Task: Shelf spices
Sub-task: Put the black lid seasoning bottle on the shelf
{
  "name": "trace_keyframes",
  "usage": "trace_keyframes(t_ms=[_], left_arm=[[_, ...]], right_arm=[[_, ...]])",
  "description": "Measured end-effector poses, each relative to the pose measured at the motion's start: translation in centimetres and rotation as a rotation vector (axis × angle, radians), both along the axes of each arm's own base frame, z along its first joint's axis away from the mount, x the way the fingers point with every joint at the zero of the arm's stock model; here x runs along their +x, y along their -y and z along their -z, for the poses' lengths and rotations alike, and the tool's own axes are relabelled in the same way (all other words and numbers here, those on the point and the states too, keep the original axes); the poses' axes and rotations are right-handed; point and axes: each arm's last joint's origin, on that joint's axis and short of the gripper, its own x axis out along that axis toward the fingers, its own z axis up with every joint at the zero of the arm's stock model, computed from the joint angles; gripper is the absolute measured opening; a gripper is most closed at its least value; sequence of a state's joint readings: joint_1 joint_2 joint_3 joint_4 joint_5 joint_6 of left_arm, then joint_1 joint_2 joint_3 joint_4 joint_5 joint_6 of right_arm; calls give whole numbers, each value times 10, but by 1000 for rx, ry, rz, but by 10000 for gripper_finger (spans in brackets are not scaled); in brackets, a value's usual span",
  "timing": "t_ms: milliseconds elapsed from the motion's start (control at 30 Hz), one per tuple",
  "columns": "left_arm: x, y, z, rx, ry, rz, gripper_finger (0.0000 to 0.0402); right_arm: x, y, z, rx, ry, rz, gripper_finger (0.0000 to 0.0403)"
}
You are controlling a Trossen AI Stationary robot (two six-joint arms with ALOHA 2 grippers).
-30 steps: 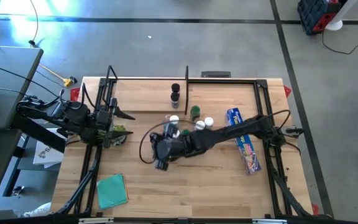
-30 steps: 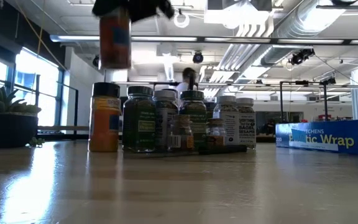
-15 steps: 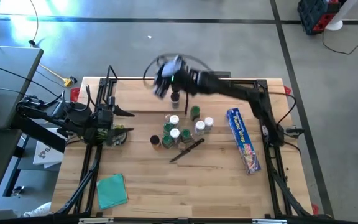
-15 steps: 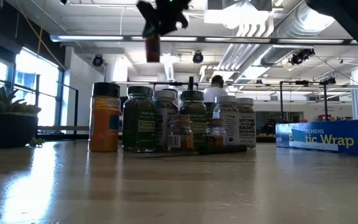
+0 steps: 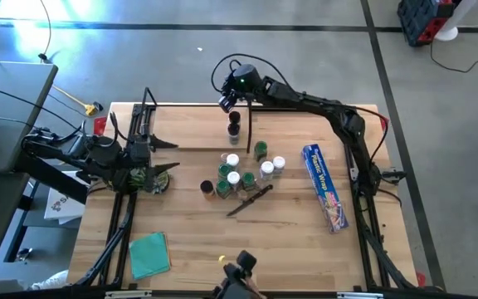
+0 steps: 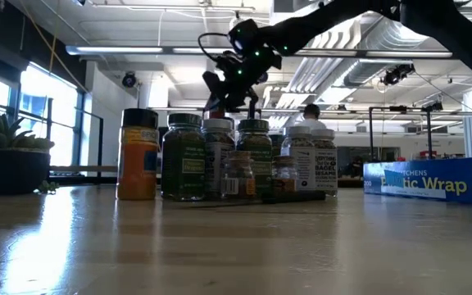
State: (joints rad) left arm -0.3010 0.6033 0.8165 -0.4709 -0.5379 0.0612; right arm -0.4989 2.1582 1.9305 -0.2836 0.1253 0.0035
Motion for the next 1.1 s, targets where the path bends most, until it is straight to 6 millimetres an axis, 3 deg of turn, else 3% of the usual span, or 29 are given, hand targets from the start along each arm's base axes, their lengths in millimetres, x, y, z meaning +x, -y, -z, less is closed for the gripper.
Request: trace_keyframes(t_ms=[100, 200, 367, 500, 600, 800, 1100], left_arm=[[3, -2, 7, 26, -7, -47, 245], [8, -6, 10, 67, 14, -82, 245], [17, -15, 16, 127, 85, -114, 245], [27, -17, 27, 218, 184, -22, 245], [29, -17, 30, 269, 298, 9, 245], [31, -16, 37, 333, 386, 29, 245], [29, -16, 30, 339, 459, 15, 245]], right_arm=[[7, -10, -21, 4, 80, -58, 188], [16, -30, -60, -46, 188, -129, 188], [23, -76, -130, -160, 361, -232, 188], [23, -116, -165, -214, 508, -306, 188], [24, -142, -172, -218, 559, -359, 188], [37, -183, -164, -190, 538, -430, 188], [39, -213, -162, -180, 526, -406, 188]])
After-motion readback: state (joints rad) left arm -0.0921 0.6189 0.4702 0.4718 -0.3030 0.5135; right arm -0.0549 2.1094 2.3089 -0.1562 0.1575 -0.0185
